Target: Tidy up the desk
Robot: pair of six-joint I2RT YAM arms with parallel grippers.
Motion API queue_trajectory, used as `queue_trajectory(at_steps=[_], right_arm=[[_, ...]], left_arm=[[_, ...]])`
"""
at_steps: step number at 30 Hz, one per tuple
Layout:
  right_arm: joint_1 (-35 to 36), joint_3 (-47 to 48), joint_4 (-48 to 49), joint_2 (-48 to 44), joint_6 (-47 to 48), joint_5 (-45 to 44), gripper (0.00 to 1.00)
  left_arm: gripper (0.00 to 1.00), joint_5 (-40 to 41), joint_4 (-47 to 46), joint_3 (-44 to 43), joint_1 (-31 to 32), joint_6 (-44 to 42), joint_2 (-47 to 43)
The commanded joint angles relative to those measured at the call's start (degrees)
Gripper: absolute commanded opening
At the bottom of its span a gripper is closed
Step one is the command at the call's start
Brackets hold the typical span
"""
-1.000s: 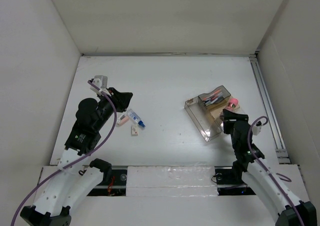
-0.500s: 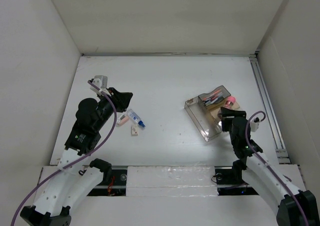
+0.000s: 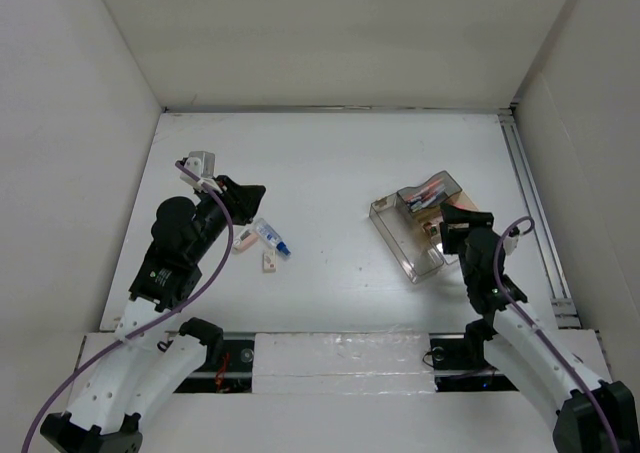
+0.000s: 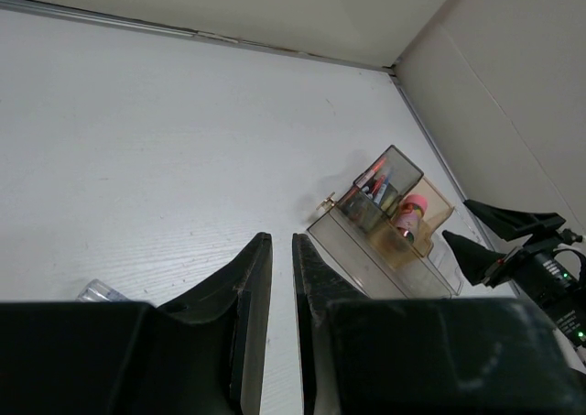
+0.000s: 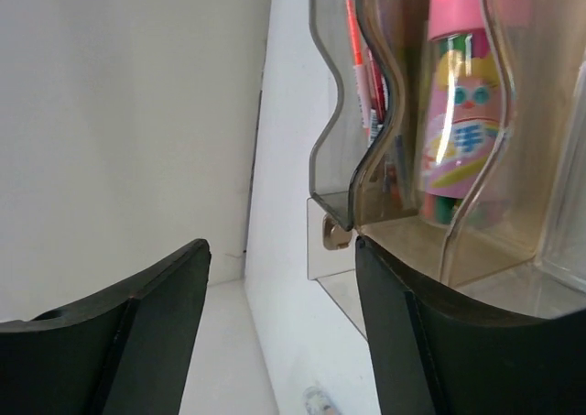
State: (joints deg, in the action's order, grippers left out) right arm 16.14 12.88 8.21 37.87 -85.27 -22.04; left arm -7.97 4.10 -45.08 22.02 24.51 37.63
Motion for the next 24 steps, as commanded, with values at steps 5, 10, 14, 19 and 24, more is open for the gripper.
queue_trajectory(at_steps=[5, 10, 14, 19, 24], right_arm=[[-0.32, 5.30, 10.84, 2.11, 8.44, 8.75, 0.34], [9.04, 16.89, 10.69, 20.86, 24.41, 20.27, 0.00], [21.10, 35.77, 1.85, 40.58, 34.63, 21.60, 0.00], [33.15, 49.33, -2.23, 56.24, 43.96, 15.29, 0.09], [35.10, 60.39, -6.18, 67.84, 49.31, 18.87, 0.46]], left_arm=[[0.11, -0.82, -2.78, -1.85, -0.31, 0.10, -0.98], [0.11, -0.56, -2.87, -1.94, -0.31, 0.27, -0.80], [0.11, 2.42, -1.55, -2.38, -0.31, 1.06, -1.33], [0.11, 16.74, 4.06, -4.49, -0.93, 7.74, -1.94], [0.12, 19.03, 4.69, -4.67, -0.93, 8.27, -2.38]])
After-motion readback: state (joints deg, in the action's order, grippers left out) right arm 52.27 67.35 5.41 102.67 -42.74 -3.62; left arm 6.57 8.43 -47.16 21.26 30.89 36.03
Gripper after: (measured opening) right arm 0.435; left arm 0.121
